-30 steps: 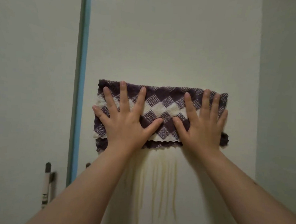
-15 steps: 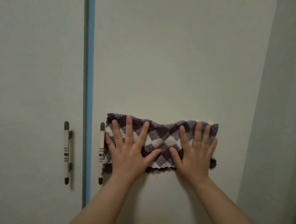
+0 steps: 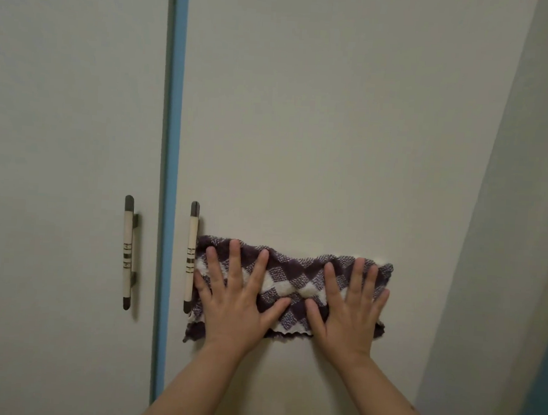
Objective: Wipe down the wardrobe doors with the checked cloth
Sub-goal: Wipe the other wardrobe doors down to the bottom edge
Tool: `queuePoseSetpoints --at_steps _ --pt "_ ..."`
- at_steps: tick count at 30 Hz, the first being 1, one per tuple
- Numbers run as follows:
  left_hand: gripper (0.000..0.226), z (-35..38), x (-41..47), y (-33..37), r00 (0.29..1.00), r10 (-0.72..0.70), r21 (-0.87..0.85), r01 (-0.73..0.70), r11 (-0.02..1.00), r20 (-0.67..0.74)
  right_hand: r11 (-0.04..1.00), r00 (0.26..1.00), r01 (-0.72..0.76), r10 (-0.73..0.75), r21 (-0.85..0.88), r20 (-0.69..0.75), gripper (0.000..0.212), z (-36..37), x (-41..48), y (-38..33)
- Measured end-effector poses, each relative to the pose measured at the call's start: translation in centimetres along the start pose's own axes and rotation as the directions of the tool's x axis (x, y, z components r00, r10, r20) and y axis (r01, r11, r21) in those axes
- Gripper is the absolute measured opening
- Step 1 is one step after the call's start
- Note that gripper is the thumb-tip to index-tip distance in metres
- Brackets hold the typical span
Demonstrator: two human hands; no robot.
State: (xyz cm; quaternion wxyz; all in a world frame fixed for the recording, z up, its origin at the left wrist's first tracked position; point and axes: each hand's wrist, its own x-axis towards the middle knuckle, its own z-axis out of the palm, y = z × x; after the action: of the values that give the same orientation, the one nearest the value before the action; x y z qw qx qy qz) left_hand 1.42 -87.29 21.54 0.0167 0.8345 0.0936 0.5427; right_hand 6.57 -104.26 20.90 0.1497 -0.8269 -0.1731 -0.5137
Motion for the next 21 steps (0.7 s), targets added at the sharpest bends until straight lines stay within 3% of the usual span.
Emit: queuePoseSetpoints --at_steps 7,12,21 --pt "0.075 -1.5 5.7 4.5 0.988 -0.154 -0.101 0.153 0.983 0.001 0.963 0.967 -0.239 0.247 0.125 -0.06 0.064 -1.3 5.1 -3.0" --pt "0.067 -3.5 12.1 7.7 0.991 -0.034 -0.047 0.028 0.999 -0.131 0.988 0.973 -0.12 0.136 0.095 -0.188 0.061 -3.6 11.4 -0.4" --pt "0.061 -5.0 21.0 15.8 0.98 0.095 -0.076 -0.11 0.991 -0.176 0.999 0.965 -0.033 0.036 0.014 -0.258 0.058 -9.0 21.1 6.4"
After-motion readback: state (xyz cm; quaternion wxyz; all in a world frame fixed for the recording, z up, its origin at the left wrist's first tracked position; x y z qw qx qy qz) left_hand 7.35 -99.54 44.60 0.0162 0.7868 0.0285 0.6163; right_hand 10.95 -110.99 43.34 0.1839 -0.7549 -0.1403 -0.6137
